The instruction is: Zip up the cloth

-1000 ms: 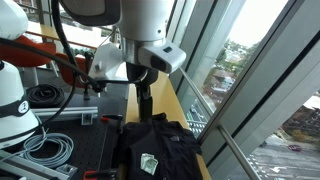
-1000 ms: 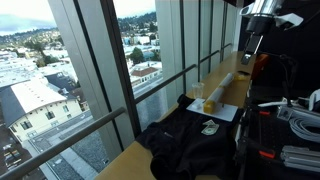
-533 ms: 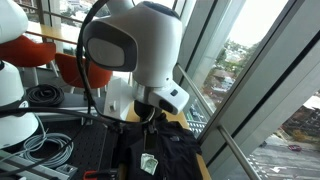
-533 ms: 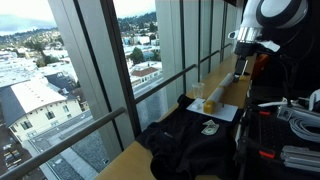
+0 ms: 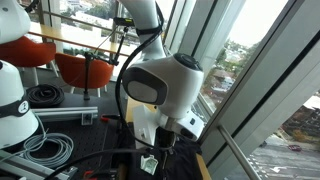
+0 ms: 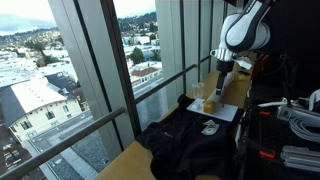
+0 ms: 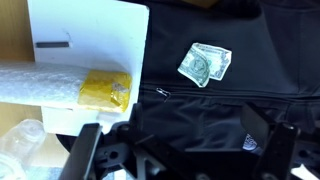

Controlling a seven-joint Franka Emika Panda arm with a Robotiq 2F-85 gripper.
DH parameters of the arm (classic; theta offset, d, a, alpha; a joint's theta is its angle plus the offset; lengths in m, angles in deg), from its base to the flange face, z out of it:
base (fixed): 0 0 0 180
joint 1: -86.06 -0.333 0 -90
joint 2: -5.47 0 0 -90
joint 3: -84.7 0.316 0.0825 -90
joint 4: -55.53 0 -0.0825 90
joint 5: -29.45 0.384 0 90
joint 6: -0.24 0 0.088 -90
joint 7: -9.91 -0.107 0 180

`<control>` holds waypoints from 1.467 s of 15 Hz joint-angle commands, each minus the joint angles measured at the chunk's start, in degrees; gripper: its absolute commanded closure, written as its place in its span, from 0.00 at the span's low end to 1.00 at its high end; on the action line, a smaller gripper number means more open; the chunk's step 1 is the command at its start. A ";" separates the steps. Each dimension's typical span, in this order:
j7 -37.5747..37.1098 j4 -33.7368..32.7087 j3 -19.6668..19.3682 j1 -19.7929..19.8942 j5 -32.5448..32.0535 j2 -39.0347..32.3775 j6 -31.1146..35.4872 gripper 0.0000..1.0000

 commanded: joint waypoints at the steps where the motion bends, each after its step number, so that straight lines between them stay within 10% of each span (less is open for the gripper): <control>1: -1.30 -7.22 5.14 4.65 -1.97 -9.23 3.02 0.00; 22: -12.61 -26.92 8.17 6.09 -13.41 -33.02 3.30 0.00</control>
